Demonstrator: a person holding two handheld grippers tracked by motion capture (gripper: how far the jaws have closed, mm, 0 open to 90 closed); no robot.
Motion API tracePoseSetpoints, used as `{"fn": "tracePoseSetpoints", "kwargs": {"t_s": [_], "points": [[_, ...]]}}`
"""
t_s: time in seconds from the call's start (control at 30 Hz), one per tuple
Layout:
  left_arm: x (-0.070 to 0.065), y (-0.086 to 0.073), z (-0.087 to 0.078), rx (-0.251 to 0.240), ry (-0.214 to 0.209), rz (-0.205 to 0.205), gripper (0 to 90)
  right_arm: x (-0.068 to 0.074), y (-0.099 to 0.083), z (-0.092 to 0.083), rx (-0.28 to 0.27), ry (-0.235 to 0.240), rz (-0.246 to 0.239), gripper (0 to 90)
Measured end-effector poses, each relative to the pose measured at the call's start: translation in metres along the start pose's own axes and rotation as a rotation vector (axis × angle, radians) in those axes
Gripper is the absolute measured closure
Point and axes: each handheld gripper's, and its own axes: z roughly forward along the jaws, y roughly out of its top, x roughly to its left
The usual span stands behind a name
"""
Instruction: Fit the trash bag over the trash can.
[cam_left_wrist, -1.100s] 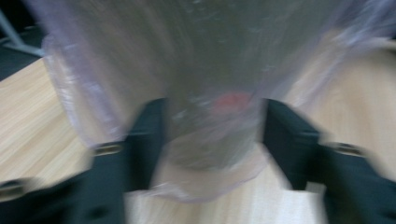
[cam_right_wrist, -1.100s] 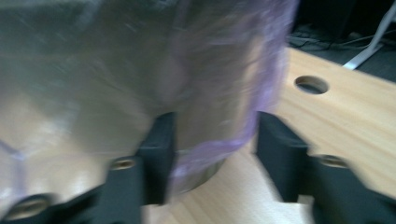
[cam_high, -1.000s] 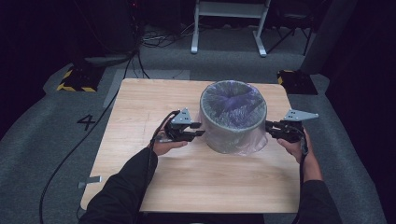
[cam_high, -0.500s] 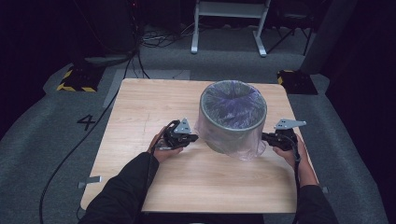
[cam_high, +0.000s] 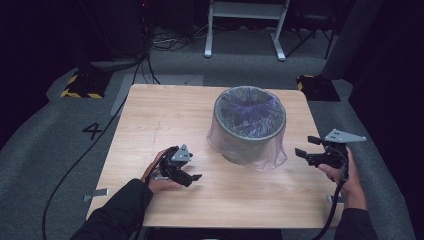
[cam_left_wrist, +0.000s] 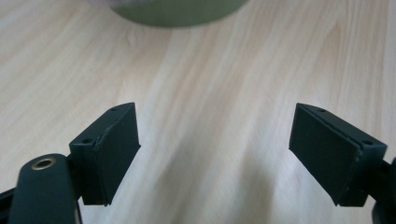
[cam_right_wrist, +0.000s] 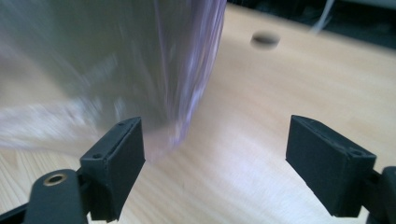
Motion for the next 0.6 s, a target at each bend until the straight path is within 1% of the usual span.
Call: {"fn": "tracePoseSetpoints", "kwargs": {"t_s": [0.07, 0.1, 0.13, 0.2, 0.27, 0.33, 0.4, 0.43, 0.5, 0.6], "points": [[-0.005, -0.006, -0.001, 0.011, 0.009, 0.009, 15.6, 0.004, 0.014, -0.010, -0.051, -0.025, -0.014, 20.4], [-0.007, -0.009, -0.001, 0.015, 0.008, 0.013, 15.8, 0.008, 0.022, -0.013, -0.076, -0.028, -0.027, 20.6], [-0.009, -0.011, 0.000, 0.025, 0.008, 0.008, 15.7, 0.012, 0.031, -0.015, -0.096, -0.030, -0.037, 20.8], [-0.012, -0.016, 0.000, 0.040, 0.002, 0.005, 15.9, 0.020, 0.049, -0.017, -0.131, -0.019, -0.059, 21.5], [-0.014, -0.020, 0.001, 0.037, -0.007, -0.001, 15.8, 0.028, 0.066, -0.014, -0.156, -0.016, -0.073, 22.4], [-0.014, -0.023, 0.000, 0.032, -0.020, -0.013, 15.8, 0.035, 0.082, -0.007, -0.162, -0.008, -0.081, 22.8], [-0.013, -0.024, -0.002, 0.028, -0.024, -0.010, 15.5, 0.043, 0.097, 0.004, -0.155, 0.006, -0.098, 23.8], [-0.013, -0.026, -0.002, 0.017, -0.027, -0.010, 15.5, 0.047, 0.105, 0.010, -0.151, 0.011, -0.101, 24.3], [-0.013, -0.027, -0.003, 0.021, -0.024, -0.015, 15.2, 0.054, 0.118, 0.022, -0.152, 0.019, -0.095, 26.1], [-0.013, -0.027, -0.003, 0.024, -0.022, -0.015, 15.3, 0.063, 0.136, 0.039, -0.133, 0.013, -0.107, 29.3]]}}
